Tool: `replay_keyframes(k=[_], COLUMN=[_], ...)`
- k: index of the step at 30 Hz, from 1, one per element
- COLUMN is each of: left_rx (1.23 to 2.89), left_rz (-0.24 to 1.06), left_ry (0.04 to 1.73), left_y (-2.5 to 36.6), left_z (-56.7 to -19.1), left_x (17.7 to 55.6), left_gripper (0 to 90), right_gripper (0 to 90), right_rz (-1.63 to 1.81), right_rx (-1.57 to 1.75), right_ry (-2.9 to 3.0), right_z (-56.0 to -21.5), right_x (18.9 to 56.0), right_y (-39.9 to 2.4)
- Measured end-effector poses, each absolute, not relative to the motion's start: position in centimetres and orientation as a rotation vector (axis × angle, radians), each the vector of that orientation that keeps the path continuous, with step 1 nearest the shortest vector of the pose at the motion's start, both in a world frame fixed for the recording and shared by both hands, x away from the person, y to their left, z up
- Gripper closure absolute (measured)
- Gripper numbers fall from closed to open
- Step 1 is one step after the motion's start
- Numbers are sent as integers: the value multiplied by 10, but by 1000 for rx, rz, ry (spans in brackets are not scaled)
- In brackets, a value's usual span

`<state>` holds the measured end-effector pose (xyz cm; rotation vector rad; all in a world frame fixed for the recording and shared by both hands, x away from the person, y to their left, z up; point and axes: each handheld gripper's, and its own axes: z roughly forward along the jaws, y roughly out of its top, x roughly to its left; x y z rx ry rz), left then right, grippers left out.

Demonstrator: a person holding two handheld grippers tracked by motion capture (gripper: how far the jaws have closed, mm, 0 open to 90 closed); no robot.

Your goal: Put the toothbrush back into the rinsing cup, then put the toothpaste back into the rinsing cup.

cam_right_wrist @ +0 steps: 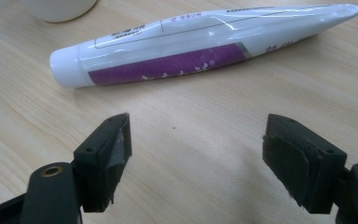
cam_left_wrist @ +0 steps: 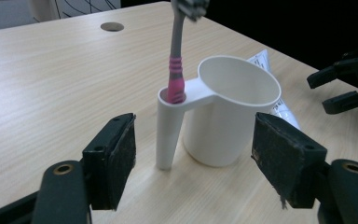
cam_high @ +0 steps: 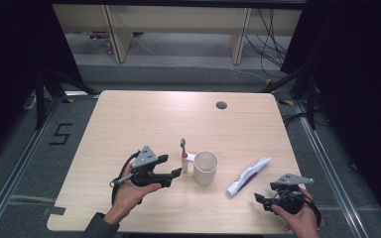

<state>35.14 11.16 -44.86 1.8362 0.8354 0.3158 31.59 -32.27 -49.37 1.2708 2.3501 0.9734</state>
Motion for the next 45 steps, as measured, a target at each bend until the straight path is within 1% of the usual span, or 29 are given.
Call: replay_keyframes(k=[4, 11, 23, 27, 30, 31, 33, 34, 36, 40, 41, 42, 45], left_rx=[1848, 1875, 1933, 1946, 1968, 1965, 1951, 1989, 1974, 2019, 1994, 2013, 1988], left_rz=[315, 304, 303, 309, 326, 315, 317, 320, 316, 336, 329, 333, 332], left_ry=[852, 875, 890, 896, 906, 921, 933, 927, 938, 925, 935, 938, 961], left_y=[117, 123, 130, 135, 139, 141, 141, 144, 143, 146, 146, 149, 151], left_z=[-454, -465, -480, -486, -490, -493, -495, -497, -498, -501, -503, -502, -504], left_x=[347, 339, 324, 320, 319, 318, 316, 314, 312, 309, 309, 309, 307], left_gripper=[295, 272, 247, 209, 200, 189, 187, 187, 187, 187, 186, 182, 178], right_gripper=[246, 247, 248, 248, 248, 248, 248, 248, 248, 248, 249, 249, 262], right_rz=[955, 987, 985, 979, 976, 976, 975, 975, 974, 999, 996, 982, 1002], right_rx=[1344, 1269, 1326, 1344, 1346, 1314, 1315, 1314, 1314, 1298, 1276, 1315, 1293], right_ry=[2341, 2341, 2321, 2320, 2320, 2316, 2316, 2317, 2317, 2332, 2330, 2322, 2319], right_z=[-492, -495, -494, -494, -494, -495, -495, -495, -495, -494, -495, -494, -492], right_x=[313, 317, 315, 313, 313, 314, 314, 314, 314, 315, 315, 313, 314], right_y=[-322, -327, -324, -323, -323, -324, -324, -324, -324, -324, -324, -323, -322])
